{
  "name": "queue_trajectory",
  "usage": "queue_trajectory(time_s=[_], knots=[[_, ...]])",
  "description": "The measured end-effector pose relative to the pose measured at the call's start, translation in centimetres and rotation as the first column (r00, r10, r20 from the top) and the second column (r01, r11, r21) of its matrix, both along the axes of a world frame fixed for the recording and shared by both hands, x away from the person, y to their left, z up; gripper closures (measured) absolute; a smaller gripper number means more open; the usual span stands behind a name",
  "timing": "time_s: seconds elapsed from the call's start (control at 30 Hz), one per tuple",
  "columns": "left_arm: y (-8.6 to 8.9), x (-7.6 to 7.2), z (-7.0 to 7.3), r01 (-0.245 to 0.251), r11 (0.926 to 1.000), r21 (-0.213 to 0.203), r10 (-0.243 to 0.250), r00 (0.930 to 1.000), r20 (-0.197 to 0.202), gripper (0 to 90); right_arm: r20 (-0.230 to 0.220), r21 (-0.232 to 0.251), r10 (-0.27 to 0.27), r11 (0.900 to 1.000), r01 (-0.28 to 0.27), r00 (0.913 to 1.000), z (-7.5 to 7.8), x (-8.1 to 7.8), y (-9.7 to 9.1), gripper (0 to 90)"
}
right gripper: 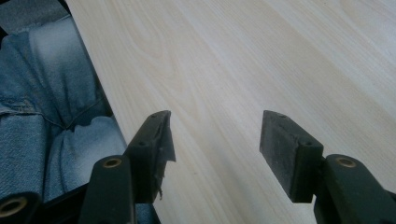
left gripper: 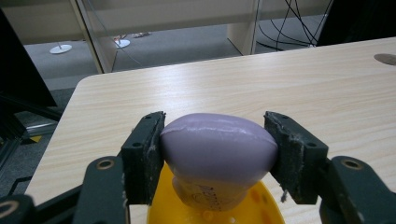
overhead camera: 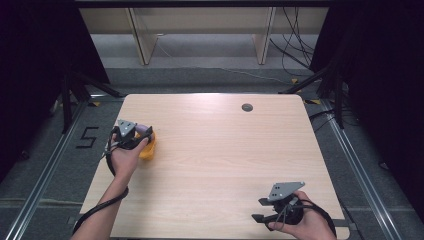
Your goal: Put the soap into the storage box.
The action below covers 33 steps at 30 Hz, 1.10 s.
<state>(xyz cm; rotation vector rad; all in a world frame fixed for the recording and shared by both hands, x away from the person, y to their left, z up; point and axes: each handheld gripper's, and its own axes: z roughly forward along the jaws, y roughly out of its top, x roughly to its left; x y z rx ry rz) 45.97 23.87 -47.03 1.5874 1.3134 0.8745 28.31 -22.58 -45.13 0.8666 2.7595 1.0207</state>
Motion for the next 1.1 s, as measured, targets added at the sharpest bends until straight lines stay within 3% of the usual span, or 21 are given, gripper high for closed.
queue_trajectory(time_s=[0.4,0.47,0.53,0.57,0.6,0.67,0.77,0.8,0.97,1.1], knots=[[0.1,-0.1,-0.4,0.0,1.0,0.005,0.0,0.9999,-0.012,39.5,0.009,0.011,-0.002,0.9999,0.002,1.0,-0.2,-0.1,0.1,43.7],[0.2,-0.2,-0.3,-0.001,1.0,0.004,0.002,0.9996,-0.028,39.5,0.017,0.008,0.001,1.0,-0.001,0.9999,-0.2,0.0,0.1,43.8],[0.4,-0.6,-0.2,0.002,0.9999,0.011,-0.001,0.9987,-0.052,39.4,-0.003,-0.004,0.009,1.0,-0.009,1.0,0.0,-0.1,0.1,43.7],[0.4,-0.7,-0.2,0.003,1.0,0.008,-0.002,0.9982,-0.06,39.4,-0.002,0.013,0.003,0.9999,-0.003,1.0,-0.2,-0.2,0.2,43.6],[0.5,-0.8,-0.1,0.005,0.9999,0.013,-0.004,0.9975,-0.07,39.3,-0.009,-0.004,0.01,0.9999,-0.01,0.9999,-0.1,-0.1,0.2,43.6],[0.6,-1.1,-0.1,0.01,0.9997,0.022,-0.008,0.9957,-0.092,39.3,0.011,0.003,0.011,0.9999,-0.011,0.9999,-0.3,0.0,0.3,43.6],[0.9,-1.4,-0.2,0.016,0.9995,0.026,-0.013,0.992,-0.126,39.3,-0.012,-0.007,0.016,0.9998,-0.016,0.9998,-0.1,-0.2,0.4,43.7],[1.0,-1.4,-0.2,0.017,0.9995,0.027,-0.013,0.9914,-0.13,39.4,0.018,-0.009,0.049,0.9988,-0.049,0.9986,-0.2,0.1,0.4,43.6],[1.2,-1.7,-0.4,0.027,0.9987,0.042,-0.019,0.9853,-0.17,39.3,-0.007,-0.001,0.019,0.9998,-0.019,0.9998,-0.3,-0.1,0.7,43.4],[1.2,-1.8,-0.4,0.032,0.9981,0.053,-0.022,0.9815,-0.19,39.0,-0.021,-0.013,0.03,0.9995,-0.03,0.9993,-0.3,-0.1,0.7,43.2]])
